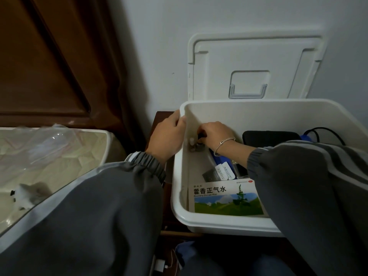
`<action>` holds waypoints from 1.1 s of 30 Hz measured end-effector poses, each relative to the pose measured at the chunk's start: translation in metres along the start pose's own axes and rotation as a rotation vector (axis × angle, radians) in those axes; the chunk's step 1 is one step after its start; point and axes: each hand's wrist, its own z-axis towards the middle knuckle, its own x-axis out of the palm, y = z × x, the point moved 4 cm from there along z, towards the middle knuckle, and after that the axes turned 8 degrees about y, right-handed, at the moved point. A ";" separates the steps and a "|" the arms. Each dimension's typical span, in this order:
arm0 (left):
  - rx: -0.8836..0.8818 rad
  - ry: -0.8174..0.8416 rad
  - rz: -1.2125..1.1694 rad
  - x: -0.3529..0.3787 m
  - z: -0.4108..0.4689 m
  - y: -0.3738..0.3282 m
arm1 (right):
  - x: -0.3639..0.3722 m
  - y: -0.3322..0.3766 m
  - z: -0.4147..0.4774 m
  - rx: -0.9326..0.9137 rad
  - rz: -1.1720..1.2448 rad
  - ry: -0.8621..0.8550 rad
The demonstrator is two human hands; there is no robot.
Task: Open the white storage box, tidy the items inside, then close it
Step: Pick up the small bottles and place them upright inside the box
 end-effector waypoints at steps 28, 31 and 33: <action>-0.205 0.025 0.490 -0.093 -0.144 0.146 | 0.071 0.193 -0.177 -0.459 0.146 -0.168; -0.225 0.047 0.482 -0.083 -0.146 0.158 | 0.109 0.176 -0.144 -0.295 0.086 -0.111; -0.188 0.056 0.472 -0.072 -0.141 0.163 | 0.120 0.165 -0.125 -0.201 0.061 -0.125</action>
